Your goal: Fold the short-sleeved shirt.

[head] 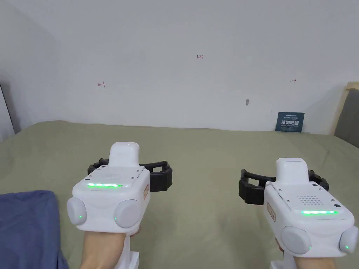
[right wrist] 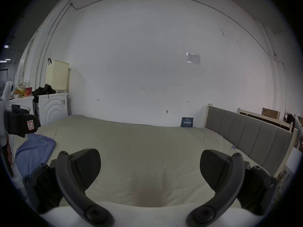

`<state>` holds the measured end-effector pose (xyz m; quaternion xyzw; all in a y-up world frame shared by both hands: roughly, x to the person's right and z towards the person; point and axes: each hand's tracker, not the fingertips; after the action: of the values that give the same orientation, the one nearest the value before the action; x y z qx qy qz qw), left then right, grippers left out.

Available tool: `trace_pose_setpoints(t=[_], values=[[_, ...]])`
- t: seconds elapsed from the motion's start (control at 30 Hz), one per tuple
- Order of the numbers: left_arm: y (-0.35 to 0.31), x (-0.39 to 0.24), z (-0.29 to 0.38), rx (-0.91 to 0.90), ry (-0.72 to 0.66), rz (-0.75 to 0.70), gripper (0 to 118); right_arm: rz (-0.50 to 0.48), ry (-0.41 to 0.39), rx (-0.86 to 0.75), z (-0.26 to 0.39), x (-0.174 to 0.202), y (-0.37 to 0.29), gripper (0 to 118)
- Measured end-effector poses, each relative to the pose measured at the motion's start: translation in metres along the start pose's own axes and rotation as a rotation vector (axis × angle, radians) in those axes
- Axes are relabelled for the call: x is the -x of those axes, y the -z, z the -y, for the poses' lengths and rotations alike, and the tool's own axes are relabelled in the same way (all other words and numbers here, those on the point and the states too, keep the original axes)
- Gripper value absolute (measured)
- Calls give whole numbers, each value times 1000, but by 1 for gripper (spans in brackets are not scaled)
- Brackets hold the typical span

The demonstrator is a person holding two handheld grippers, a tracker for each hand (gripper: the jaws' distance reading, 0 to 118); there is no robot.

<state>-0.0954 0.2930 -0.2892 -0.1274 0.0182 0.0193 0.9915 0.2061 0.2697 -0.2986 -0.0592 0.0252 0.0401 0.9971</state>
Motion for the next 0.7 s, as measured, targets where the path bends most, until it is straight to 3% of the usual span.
trace_pose_setpoints(t=[0.7], values=[[-6, 3, -1, -5, 0, 0, 118, 12, -3, -10, 0, 1, -3, 118]])
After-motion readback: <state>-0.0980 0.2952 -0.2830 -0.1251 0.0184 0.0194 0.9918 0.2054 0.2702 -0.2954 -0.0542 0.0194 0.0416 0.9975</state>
